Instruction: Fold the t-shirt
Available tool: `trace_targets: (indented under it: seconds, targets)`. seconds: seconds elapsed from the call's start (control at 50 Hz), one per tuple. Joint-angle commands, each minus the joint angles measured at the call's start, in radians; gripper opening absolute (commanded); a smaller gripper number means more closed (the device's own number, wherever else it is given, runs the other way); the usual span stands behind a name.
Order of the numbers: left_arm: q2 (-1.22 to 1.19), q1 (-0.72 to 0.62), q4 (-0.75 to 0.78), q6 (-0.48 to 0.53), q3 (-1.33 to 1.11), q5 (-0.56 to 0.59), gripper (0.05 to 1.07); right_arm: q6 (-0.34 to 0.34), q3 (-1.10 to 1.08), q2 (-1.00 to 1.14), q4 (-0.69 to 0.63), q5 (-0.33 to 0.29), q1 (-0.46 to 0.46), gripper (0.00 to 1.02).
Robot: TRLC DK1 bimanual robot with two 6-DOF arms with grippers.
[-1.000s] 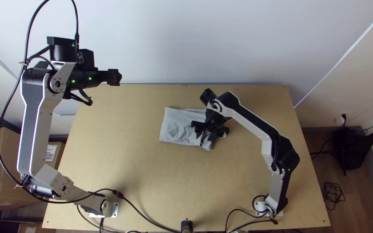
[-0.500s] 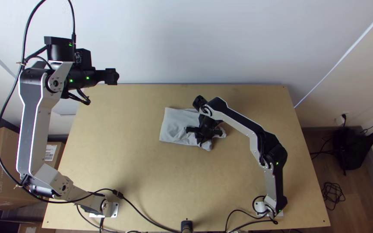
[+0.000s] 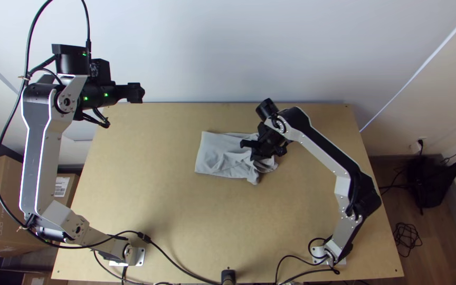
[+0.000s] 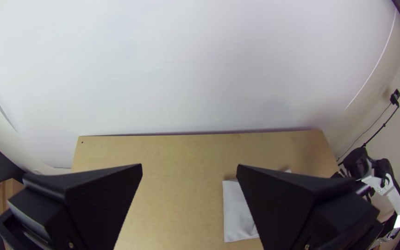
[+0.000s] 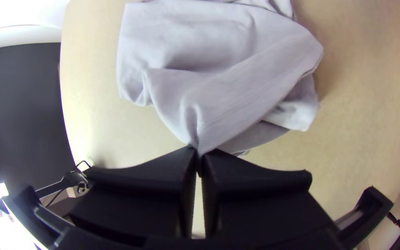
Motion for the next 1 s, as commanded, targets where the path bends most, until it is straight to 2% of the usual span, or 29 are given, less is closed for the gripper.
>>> trace_targets:
  seconds: [0.0, 0.36, 0.4, 0.42, 0.44, 0.5, 0.52, 0.54, 0.7, 0.86, 0.98]
  targets:
    - [-0.017, -0.008, 0.002, -0.009, 0.026, 0.0, 1.03, -0.022, -0.067, -0.066, -0.031, 0.002, -0.027, 0.02]
    - [-0.028, 0.006, 0.004, -0.006, 0.025, 0.0, 1.03, -0.069, -0.382, -0.19, -0.013, -0.004, -0.11, 0.02]
    - [-0.028, 0.006, 0.004, -0.006, 0.026, 0.0, 1.03, -0.073, -0.412, -0.19, 0.001, -0.006, -0.115, 0.05]
    - [-0.028, 0.006, 0.005, -0.006, 0.026, 0.0, 1.03, -0.074, -0.426, -0.19, 0.01, -0.006, -0.119, 0.12]
    - [-0.028, 0.006, 0.005, -0.006, 0.026, 0.0, 1.03, -0.077, -0.445, -0.192, 0.024, -0.006, -0.124, 0.26]
    - [-0.029, 0.006, 0.005, -0.006, 0.026, -0.002, 1.03, -0.079, -0.481, -0.205, 0.064, -0.006, -0.141, 0.79]
    - [-0.031, 0.006, 0.005, -0.006, 0.026, 0.0, 1.03, -0.08, -0.489, -0.212, 0.068, -0.006, -0.153, 0.92]
    - [-0.031, 0.007, 0.005, -0.006, 0.026, -0.002, 1.03, -0.082, -0.492, -0.215, 0.07, -0.006, -0.165, 0.98]
    - [-0.038, 0.033, 0.001, -0.002, 0.026, 0.0, 1.03, -0.114, -0.524, -0.31, 0.214, -0.061, -0.31, 0.98]
    - [-0.04, 0.043, -0.002, 0.003, 0.025, 0.001, 1.03, -0.183, -0.523, -0.284, 0.298, -0.27, -0.416, 0.98]
    - [-0.038, 0.043, -0.002, 0.005, 0.028, 0.001, 1.03, -0.191, -0.532, -0.228, 0.404, -0.327, -0.442, 0.97]
